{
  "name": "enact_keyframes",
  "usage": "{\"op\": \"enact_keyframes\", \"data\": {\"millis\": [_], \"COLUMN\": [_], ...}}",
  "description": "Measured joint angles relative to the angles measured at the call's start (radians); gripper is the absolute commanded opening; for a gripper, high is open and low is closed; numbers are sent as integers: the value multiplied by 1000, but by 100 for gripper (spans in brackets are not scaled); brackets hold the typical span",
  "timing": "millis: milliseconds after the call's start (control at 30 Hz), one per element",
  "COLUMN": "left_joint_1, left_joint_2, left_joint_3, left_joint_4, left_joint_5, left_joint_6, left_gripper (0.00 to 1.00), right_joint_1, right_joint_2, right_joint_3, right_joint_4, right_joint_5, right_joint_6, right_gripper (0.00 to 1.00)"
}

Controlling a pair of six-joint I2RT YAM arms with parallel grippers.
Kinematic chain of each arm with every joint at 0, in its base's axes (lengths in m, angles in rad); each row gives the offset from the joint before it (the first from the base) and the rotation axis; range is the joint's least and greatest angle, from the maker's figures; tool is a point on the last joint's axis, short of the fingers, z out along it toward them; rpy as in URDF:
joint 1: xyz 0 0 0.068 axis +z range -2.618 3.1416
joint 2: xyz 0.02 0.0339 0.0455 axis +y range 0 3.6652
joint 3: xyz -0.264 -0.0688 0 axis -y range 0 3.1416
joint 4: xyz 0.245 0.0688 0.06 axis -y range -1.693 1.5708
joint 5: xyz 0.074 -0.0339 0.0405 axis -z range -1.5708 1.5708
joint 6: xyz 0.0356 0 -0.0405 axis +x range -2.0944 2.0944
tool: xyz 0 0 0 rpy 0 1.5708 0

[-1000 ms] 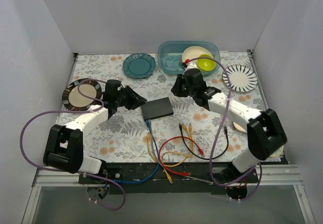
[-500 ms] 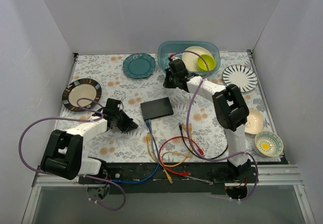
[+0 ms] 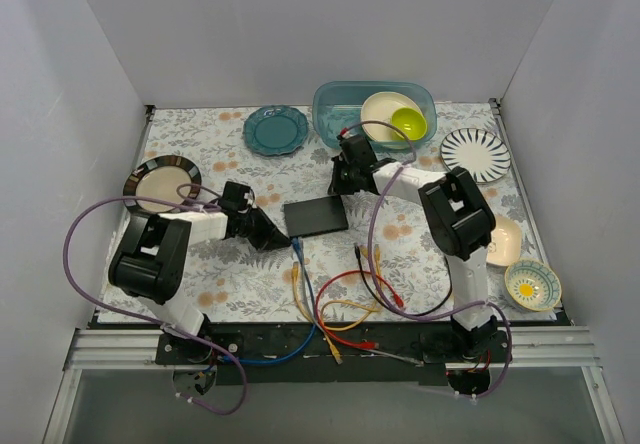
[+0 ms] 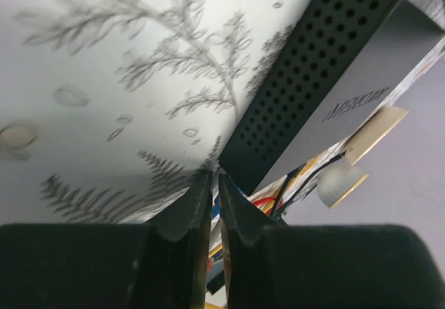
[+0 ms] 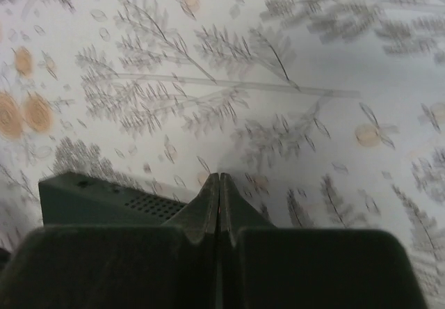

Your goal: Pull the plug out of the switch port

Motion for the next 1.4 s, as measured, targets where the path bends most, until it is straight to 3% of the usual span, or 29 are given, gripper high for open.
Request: {"op": "enact_keyframes", "data": {"millis": [300,533,667,833,1067,1167,1200,1300,1333,1400], "left_joint_1": [1,2,11,26,25,23,23,23,23,23], "left_joint_2": [152,190,139,22,-111,-138,-146,-169,-175,-187], "left_joint_3": [164,232,233,175,-83,-157,-172,-193,-195,-201], "left_joint_4": [19,5,-36,16,251,321,342,389,400,418], "left_joint_5": [32,-6,-89,-89,42,84,99,121,122,122], "left_joint_6": [38,52,62,56,-8,-17,-19,-18,-19,-22], "left_gripper": [11,13,16,18,26,32,45,62,75,83], "right_joint_1": [-5,-6,-6,-11,16,25,26,26,26,26], "right_joint_2": [-190,-242,-362,-458,-391,-335,-323,-308,-303,-290], "right_joint_3": [-270,-298,-305,-330,-526,-557,-563,-571,-571,-571], "right_joint_4": [34,-2,-5,157,335,378,393,450,472,509], "right_joint_5": [-7,50,81,-121,-360,-433,-452,-497,-509,-528], "right_joint_6": [26,27,14,55,195,244,260,303,312,332], "right_gripper": [1,1,1,1,1,1,1,1,1,1]}}
